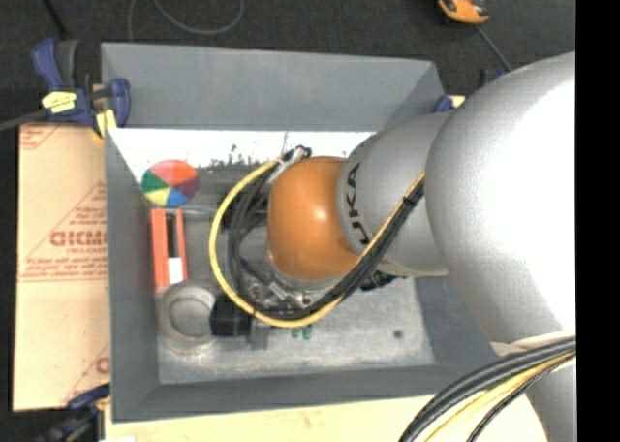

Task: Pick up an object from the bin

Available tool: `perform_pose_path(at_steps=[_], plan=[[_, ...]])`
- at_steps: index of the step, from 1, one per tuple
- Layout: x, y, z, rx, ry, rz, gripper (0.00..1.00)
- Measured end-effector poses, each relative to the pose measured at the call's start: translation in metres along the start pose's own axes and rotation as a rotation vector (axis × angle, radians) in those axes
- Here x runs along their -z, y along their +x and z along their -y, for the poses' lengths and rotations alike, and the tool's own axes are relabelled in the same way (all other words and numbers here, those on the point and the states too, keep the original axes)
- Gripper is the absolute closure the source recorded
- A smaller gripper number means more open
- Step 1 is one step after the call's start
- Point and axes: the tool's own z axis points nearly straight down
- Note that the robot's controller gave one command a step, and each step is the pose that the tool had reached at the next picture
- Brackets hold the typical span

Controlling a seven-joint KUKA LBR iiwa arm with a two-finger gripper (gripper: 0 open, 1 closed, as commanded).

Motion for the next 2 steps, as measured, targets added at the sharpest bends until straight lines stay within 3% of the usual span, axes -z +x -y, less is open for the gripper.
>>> perform_pose_path(at_steps=[1,2], plan=[[0.032,0.007,-0.001,-0.016,-0.009,-0.002,1.0],[0.047,0.004,-0.001,-0.019,-0.018,0.017,1.0]])
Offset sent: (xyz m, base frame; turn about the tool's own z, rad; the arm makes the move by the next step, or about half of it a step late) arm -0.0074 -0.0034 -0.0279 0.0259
